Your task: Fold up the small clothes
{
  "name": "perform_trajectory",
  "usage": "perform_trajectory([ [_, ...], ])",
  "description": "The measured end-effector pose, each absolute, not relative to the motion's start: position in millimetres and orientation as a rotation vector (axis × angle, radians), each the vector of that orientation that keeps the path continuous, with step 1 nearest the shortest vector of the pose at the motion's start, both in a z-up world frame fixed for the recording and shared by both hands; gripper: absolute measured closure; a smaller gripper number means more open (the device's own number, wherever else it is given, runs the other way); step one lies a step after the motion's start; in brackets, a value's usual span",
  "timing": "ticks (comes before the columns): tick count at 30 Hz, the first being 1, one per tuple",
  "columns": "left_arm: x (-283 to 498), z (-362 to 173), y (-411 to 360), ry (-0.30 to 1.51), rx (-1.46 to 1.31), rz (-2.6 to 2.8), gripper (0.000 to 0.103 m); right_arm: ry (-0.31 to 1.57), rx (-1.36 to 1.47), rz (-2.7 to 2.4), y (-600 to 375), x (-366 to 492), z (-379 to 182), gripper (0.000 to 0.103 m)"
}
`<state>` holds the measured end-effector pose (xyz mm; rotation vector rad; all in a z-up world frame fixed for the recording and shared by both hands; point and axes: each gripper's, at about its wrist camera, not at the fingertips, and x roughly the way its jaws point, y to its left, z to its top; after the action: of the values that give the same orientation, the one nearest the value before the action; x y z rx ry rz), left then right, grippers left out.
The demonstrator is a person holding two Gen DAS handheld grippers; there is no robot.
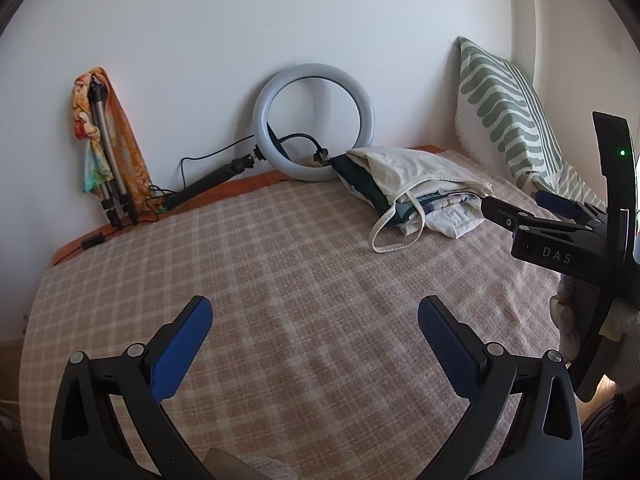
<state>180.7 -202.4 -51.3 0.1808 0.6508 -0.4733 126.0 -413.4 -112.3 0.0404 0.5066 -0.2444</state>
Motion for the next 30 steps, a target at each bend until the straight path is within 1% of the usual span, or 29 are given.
perform_trajectory([
  [26,180.2,-51.9,-201.4,0.657,0.194,-0.463,0.001,0.510,0.042,-0.230,-407.8,124.7,-110.8,0.000],
  [30,177.2,-49.9,-200.0,0.633,0.196,-0.453,0.001,0.510,0.042,-0.229,-408.0,124.7,-111.0,0.000],
])
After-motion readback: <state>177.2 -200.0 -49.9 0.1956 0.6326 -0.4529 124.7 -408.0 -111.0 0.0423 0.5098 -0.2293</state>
